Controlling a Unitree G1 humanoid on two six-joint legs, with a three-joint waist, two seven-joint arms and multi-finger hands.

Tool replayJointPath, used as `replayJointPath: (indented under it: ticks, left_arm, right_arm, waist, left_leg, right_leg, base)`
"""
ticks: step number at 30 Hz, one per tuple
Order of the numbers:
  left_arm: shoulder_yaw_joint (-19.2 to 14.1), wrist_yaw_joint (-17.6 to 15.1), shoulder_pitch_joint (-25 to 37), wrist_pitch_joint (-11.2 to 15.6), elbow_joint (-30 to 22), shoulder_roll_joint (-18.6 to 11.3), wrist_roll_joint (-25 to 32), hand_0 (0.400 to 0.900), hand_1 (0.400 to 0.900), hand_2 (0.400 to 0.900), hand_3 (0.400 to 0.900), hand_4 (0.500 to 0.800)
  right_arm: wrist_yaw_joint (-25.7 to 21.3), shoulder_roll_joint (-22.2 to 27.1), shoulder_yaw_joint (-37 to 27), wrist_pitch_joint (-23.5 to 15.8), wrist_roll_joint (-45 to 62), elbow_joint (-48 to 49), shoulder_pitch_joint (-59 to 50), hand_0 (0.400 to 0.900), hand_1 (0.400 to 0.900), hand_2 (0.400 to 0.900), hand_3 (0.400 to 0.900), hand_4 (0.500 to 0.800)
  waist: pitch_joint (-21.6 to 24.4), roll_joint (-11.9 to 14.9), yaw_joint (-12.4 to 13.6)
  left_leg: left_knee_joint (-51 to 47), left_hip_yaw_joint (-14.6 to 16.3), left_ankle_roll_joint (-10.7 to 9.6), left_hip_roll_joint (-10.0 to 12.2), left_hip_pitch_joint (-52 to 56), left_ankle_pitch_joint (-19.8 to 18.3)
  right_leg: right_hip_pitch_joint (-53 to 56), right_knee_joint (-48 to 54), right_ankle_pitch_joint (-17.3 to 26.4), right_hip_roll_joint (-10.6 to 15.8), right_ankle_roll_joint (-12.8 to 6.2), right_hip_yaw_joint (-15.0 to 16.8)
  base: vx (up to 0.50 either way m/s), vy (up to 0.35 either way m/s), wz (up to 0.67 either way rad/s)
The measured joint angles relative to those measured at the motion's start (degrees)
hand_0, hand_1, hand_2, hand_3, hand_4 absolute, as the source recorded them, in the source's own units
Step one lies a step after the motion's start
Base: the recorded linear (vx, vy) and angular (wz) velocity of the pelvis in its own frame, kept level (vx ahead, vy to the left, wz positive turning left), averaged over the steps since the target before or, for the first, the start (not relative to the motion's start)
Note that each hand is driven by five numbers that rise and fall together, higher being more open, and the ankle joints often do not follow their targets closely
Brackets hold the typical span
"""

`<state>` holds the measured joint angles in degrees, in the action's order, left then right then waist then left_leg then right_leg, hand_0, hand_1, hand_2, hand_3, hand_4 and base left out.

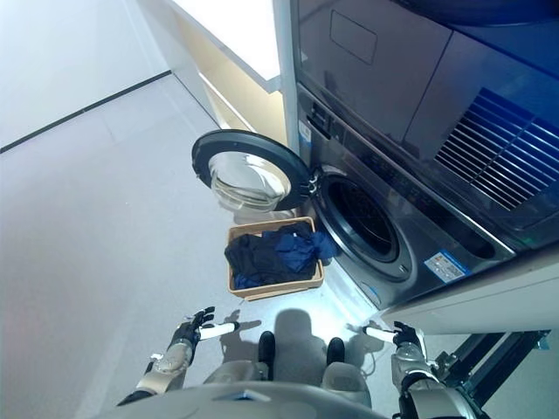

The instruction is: Put the clothes in the basket into the washing machine.

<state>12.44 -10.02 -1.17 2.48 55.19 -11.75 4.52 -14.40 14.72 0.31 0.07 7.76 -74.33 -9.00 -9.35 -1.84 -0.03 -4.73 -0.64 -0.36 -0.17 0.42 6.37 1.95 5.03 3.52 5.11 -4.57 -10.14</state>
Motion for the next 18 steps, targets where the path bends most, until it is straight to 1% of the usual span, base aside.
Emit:
replayJointPath:
  ticks: [18]
  left_arm:
    - [0.0,0.0,-0.1,0.0,0.1,0.0,0.0,0.9,0.9,0.9,0.9,0.8]
  right_arm:
    - [0.0,-0.1,0.0,0.0,0.0,0.0,0.1,0.9,0.9,0.9,0.9,0.8]
  waist:
    - [-0.1,0.1,0.0]
  left_leg:
    - [-0.1,-0.1,0.0,0.0,-0.7,0.0]
  right_leg:
    - [-0.7,0.0,-0.1,0.0,-0.08,-0.1]
  base:
    - [0.0,0.0,0.0]
